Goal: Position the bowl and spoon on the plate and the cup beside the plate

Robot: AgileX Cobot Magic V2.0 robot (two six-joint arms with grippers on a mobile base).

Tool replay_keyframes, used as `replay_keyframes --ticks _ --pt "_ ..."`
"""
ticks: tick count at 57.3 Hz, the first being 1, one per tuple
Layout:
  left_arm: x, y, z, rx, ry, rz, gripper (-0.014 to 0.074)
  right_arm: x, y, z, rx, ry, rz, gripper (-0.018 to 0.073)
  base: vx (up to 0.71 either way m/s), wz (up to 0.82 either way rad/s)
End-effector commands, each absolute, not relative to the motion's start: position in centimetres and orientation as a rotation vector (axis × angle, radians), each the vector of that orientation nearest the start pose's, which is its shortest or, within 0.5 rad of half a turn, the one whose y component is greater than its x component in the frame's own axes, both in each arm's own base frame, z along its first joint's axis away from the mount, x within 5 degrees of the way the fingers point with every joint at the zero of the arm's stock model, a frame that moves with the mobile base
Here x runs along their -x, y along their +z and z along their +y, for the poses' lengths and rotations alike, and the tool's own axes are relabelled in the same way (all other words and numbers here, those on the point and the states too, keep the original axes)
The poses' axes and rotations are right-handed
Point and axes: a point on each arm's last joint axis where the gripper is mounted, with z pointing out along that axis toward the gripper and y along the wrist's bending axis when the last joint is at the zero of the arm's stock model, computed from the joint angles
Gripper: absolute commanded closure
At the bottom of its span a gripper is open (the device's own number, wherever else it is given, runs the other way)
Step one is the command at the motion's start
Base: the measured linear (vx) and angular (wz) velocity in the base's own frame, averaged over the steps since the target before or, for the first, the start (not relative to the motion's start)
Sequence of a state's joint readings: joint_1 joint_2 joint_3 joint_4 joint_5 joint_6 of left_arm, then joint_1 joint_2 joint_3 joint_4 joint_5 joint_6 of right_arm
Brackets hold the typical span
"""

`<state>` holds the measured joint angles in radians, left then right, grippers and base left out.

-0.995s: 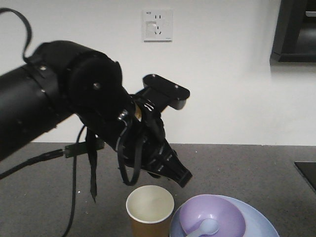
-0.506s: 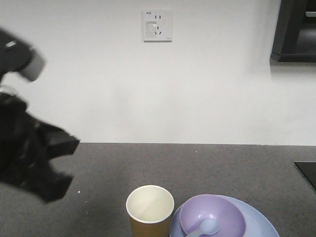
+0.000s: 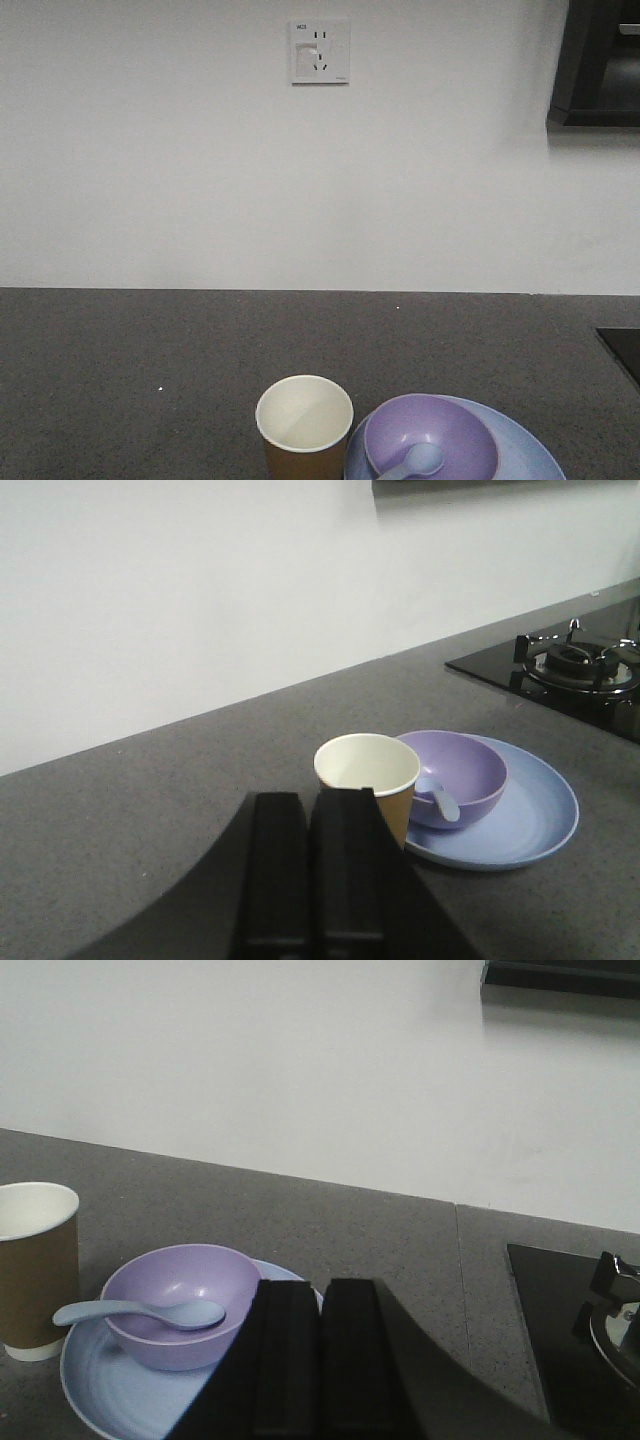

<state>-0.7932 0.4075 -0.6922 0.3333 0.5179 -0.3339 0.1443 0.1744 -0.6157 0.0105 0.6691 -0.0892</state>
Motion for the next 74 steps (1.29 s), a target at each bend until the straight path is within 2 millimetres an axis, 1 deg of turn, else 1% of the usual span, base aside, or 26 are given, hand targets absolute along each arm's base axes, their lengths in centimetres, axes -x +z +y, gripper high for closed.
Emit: replay_keyframes --ticks 1,30,35,39,42,46,50,55,61,63,65,72,74 --pt "-5.9 38.6 -4.1 -0.498 -0.522 1.532 0.06 -2.5 35.6 0.4 0.193 0.042 1.615 0.0571 0.0 0.0" --pt "-5.9 38.5 -4.1 -0.5 -0.523 1.533 0.06 -2.5 35.6 0.4 0.193 0.042 1.615 0.0571 0.0 0.0" --pt "-5.9 38.5 -4.1 -0.521 -0.487 1.523 0.06 -2.5 35.6 0.4 0.193 0.042 1.615 0.0571 0.0 0.0" --pt "-6.3 37.9 -4.2 -0.534 -0.427 1.509 0.0599 -2.5 35.6 0.4 0.192 0.042 1.614 0.0571 0.0 0.0" --pt "-6.7 37.1 -4.2 -0.523 -0.373 1.493 0.0599 -2.5 35.6 0.4 0.192 0.042 1.614 0.0571 0.0 0.0" --pt "-7.4 35.8 -4.0 -0.463 -0.324 1.485 0.0599 -2.5 35.6 0.4 0.192 0.042 1.614 0.0571 0.0 0.0" --pt "-8.1 34.1 -3.8 -0.383 -0.301 1.505 0.0599 -2.5 35.6 0.4 0.192 0.042 1.614 0.0571 0.0 0.0" --pt "-8.5 31.5 -3.1 -0.269 -0.279 1.524 0.0599 -2.5 35.6 0.4 0.193 0.042 1.615 0.0571 0.0 0.01" --pt "-8.0 28.4 -2.1 -0.195 -0.193 1.462 0.0599 -2.5 35.6 0.4 0.193 0.042 1.615 0.0571 0.0 0.0" --pt "-7.6 27.0 -1.6 -0.169 -0.157 1.426 0.0599 -2.5 35.6 0.4 0.193 0.042 1.615 0.0571 0.0 0.0" --pt "-7.2 26.0 -1.4 -0.149 -0.133 1.396 0.0599 -2.5 35.6 0.4 0.193 0.042 1.615 0.0571 0.0 0.0" --pt "-5.9 22.8 -0.7 -0.099 -0.078 1.337 0.0599 -2.5 35.6 0.4 0.193 0.042 1.615 0.0571 0.0 0.0" --pt "-5.6 22.4 -0.6 -0.09 -0.07 1.355 0.0599 -2.5 35.6 0.4 0.193 0.042 1.615 0.0571 0.0 0.0"
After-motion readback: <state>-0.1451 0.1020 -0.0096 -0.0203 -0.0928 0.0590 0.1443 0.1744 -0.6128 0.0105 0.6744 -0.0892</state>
